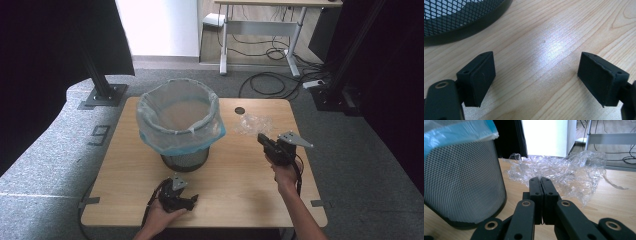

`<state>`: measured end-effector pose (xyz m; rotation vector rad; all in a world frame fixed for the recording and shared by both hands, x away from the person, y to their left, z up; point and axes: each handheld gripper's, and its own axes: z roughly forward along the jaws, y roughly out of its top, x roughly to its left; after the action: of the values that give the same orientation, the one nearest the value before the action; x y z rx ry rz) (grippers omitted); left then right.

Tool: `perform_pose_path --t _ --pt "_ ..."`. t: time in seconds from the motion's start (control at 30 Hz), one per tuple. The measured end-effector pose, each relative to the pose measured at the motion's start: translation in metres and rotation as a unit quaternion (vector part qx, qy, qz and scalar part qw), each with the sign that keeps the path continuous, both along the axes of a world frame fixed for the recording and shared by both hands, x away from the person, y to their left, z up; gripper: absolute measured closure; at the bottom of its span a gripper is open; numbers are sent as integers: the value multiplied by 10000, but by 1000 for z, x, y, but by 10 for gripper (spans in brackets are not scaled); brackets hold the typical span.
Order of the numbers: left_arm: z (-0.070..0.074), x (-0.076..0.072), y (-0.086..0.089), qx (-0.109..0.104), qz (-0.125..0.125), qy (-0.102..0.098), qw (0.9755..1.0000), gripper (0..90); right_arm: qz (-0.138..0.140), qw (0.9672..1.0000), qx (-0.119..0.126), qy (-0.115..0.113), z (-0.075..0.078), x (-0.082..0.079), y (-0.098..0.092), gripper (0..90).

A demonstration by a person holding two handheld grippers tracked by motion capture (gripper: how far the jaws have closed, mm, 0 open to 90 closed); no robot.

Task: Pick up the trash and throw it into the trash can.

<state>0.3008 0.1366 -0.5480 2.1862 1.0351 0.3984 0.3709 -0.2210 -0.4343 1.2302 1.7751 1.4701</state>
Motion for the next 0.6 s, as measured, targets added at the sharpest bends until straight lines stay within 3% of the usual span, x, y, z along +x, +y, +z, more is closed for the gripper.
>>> perform_pose_path --t 0.6 --pt "0 0 -1 -6 4 -7 10000 147 80 9993 146 -333 23 -9 5 877"
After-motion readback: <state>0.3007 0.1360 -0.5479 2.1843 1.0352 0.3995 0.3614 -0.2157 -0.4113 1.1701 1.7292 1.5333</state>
